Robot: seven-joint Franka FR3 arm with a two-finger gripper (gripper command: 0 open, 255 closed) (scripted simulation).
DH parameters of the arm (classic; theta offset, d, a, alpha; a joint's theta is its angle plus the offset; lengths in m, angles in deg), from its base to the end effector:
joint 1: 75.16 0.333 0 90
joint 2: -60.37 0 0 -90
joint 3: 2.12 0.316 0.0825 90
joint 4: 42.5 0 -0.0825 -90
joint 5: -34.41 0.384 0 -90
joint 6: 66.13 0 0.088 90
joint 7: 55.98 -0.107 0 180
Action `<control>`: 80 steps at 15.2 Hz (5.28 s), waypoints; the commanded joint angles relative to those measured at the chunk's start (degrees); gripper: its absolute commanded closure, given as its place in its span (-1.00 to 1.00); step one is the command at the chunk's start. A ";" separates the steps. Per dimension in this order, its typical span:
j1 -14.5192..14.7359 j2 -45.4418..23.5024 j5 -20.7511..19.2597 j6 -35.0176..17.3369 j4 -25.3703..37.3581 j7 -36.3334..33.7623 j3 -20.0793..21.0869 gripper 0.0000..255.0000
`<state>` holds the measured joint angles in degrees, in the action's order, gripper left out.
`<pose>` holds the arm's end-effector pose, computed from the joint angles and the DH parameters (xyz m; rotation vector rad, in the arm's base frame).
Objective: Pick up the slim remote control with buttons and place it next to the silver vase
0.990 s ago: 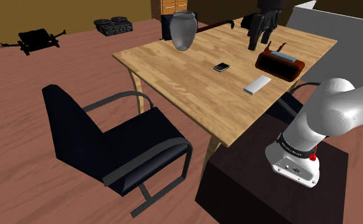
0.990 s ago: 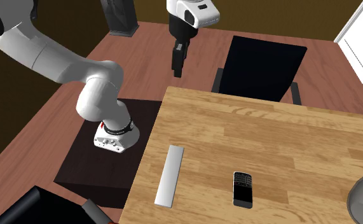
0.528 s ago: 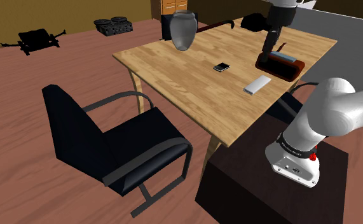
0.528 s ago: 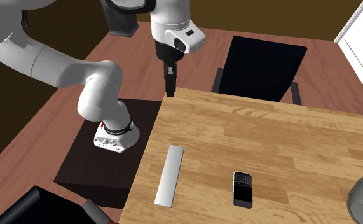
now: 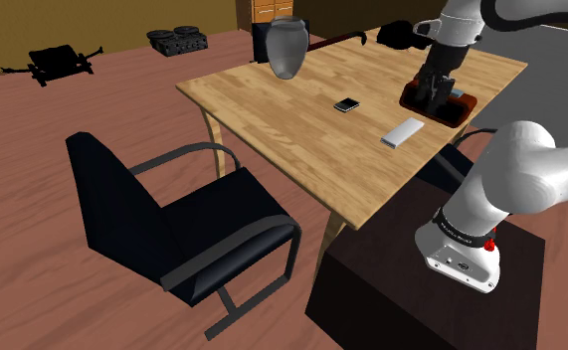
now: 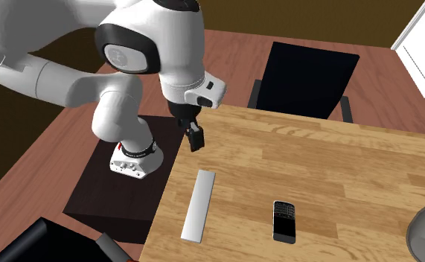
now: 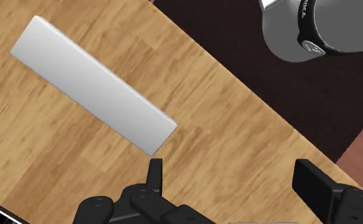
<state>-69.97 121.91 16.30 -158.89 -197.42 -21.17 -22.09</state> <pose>0.2340 -0.1018 0.4891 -3.0205 -0.8572 0.0545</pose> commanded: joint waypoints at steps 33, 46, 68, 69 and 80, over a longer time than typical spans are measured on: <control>10.77 -14.43 -30.00 -28.75 -3.86 43.50 -40.96 1.00; 9.51 -10.76 -26.31 -22.18 -1.46 44.45 -35.55 1.00; 10.00 -6.31 -16.58 -5.22 10.30 46.43 -23.35 1.00; 10.10 -6.32 -16.21 -4.54 10.97 46.51 -22.93 1.00; 11.34 -7.36 -12.59 2.60 18.91 47.38 -18.93 1.00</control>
<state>-58.80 114.76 3.36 -156.91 -179.29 26.18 -41.37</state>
